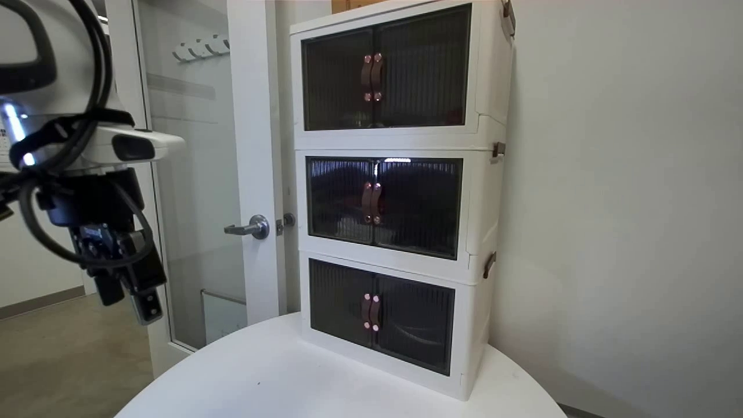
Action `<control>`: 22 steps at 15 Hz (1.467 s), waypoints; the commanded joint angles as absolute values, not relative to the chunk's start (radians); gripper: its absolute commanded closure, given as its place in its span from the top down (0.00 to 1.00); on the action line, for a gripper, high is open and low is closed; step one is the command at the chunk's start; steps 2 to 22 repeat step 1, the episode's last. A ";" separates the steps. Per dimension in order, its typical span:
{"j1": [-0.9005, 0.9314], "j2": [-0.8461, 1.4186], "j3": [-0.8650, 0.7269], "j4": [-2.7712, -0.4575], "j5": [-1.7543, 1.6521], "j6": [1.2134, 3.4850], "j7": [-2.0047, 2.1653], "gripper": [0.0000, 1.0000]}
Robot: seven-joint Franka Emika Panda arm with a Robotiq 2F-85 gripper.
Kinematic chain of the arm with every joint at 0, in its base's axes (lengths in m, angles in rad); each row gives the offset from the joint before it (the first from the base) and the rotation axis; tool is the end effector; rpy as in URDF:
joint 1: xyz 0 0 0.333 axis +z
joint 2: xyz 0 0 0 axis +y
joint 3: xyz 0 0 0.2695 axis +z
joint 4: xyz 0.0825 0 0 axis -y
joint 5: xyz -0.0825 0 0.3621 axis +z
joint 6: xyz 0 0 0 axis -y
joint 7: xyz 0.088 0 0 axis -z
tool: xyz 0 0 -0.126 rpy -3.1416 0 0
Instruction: Close the doors of the middle shelf
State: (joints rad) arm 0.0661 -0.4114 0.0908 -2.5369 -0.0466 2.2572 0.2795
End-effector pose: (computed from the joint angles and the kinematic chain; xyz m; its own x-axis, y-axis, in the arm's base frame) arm 0.4183 0.0627 0.3785 0.9848 -0.0967 0.1440 -0.1030 -0.9940 0.0375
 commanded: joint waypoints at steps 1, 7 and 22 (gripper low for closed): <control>0.052 -0.412 0.104 -2.536 -0.039 2.255 0.273 1.00; 0.052 -0.412 0.104 -2.536 -0.039 2.255 0.273 1.00; 0.052 -0.412 0.104 -2.536 -0.039 2.255 0.273 1.00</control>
